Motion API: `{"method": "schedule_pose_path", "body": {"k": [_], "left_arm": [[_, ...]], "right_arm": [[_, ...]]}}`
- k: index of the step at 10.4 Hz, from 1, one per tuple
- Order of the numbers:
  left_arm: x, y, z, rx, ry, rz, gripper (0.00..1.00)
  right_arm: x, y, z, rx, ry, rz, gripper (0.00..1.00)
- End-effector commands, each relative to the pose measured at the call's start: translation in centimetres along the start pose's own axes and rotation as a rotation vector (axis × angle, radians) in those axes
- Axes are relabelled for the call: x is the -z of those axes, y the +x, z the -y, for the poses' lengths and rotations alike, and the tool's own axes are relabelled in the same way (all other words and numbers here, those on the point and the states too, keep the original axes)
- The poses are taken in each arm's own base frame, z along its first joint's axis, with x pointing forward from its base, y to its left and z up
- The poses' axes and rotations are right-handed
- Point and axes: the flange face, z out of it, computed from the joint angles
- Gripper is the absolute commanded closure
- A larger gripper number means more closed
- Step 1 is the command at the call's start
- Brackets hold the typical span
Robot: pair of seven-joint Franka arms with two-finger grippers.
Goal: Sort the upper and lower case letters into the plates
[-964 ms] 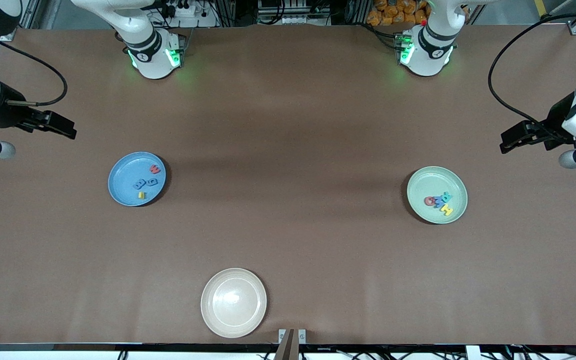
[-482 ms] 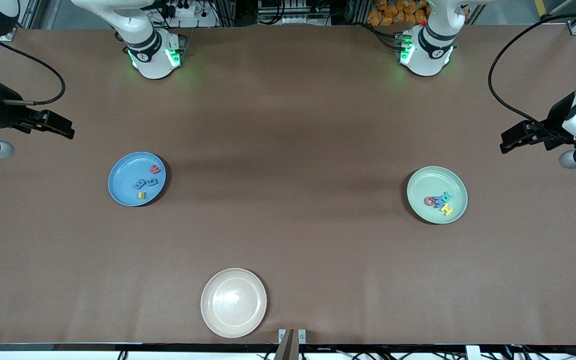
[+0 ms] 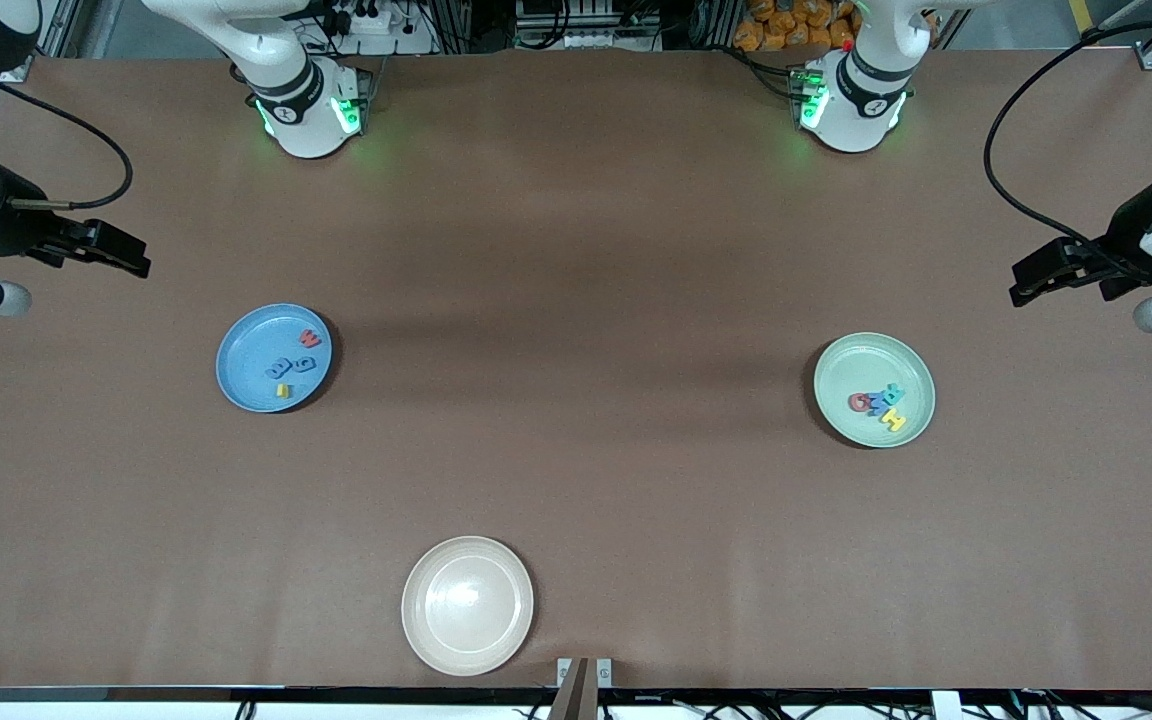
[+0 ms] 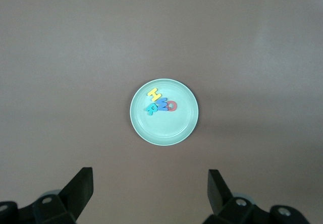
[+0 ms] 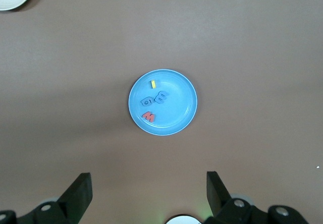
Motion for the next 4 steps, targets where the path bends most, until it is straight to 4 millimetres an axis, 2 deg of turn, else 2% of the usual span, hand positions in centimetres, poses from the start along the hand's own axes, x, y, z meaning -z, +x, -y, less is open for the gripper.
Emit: {"method": "schedule_pose_path", "body": {"k": [1,4], "left_arm": [[0.68,-0.27,0.26,-0.024,0.026,-0.01,0.0],[0.61,-0.19,0.41,-0.033,0.024,-0.009,0.0]], "right_arm": [[-0.04,-0.61,-0.21,0.019,-0.005,-0.004,0.0],[-0.05,-0.57,-0.44,0.016,-0.003,-0.004,0.0]]}}
